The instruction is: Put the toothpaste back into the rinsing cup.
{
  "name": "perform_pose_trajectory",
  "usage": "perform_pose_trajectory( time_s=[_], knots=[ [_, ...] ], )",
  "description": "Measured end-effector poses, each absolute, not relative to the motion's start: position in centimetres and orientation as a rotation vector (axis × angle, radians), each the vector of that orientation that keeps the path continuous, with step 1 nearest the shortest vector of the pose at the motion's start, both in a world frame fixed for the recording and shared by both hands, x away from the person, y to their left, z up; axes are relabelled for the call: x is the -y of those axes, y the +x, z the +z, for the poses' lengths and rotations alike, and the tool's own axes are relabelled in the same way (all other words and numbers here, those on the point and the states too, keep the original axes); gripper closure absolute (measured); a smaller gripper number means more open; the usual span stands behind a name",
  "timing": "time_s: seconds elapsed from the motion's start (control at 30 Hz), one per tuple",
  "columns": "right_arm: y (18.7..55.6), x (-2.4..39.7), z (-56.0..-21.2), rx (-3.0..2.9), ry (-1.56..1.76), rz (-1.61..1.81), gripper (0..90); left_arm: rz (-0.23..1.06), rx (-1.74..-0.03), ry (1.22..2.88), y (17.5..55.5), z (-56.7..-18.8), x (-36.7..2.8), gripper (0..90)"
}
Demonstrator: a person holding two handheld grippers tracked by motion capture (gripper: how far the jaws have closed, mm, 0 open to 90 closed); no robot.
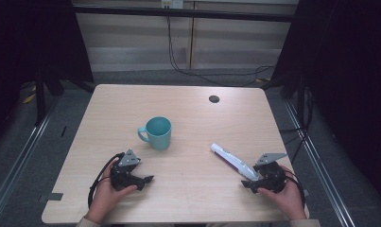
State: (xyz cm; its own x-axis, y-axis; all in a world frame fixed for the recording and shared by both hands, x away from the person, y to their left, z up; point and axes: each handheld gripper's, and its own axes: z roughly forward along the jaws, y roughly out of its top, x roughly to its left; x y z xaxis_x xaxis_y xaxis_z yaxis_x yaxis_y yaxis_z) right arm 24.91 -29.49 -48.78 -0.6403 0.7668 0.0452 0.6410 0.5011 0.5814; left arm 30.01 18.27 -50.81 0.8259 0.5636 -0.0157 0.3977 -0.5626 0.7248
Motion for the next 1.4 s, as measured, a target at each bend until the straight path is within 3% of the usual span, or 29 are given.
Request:
perform_pose_trajectory(
  time_s=[0.2, 0.43, 0.47, 0.7, 0.87, 0.97, 1.1, 1.2, 1.4],
  knots=[
    [26.2, 28.4, -47.8, -2.601, 1.183, 0.742, 22.2, 0.281, -0.699, 2.241, 30.0, -50.8, -18.3, 15.1],
    [28.0, 27.1, -47.1, -2.680, 1.189, 0.598, 28.3, 0.280, -0.700, 2.241, 30.0, -50.8, -18.3, 15.1],
    [28.5, 27.0, -47.0, -2.710, 1.176, 0.569, 33.4, 0.279, -0.701, 2.241, 30.0, -50.8, -18.3, 15.1],
    [29.2, 26.8, -47.0, -2.766, 1.185, 0.472, 36.0, 0.280, -0.700, 2.241, 30.0, -50.8, -18.3, 15.1],
    [29.7, 26.7, -47.2, -2.797, 1.179, 0.423, 45.4, 0.280, -0.700, 2.241, 30.0, -50.8, -18.3, 15.1],
    [29.8, 26.5, -47.0, -2.808, 1.156, 0.406, 57.1, 0.279, -0.700, 2.241, 30.0, -50.8, -18.3, 15.1],
    [30.0, 26.3, -46.9, -2.826, 1.162, 0.380, 60.6, 0.279, -0.700, 2.241, 30.0, -50.8, -18.3, 15.1],
    [30.1, 25.9, -46.6, -2.859, 1.155, 0.353, 73.7, 0.278, -0.699, 2.242, 30.0, -50.8, -18.3, 15.1],
    [30.1, 26.2, -46.5, -2.862, 1.134, 0.391, 76.0, 0.270, -0.698, 2.249, 29.9, -50.8, -18.2, 13.9]
  ],
)
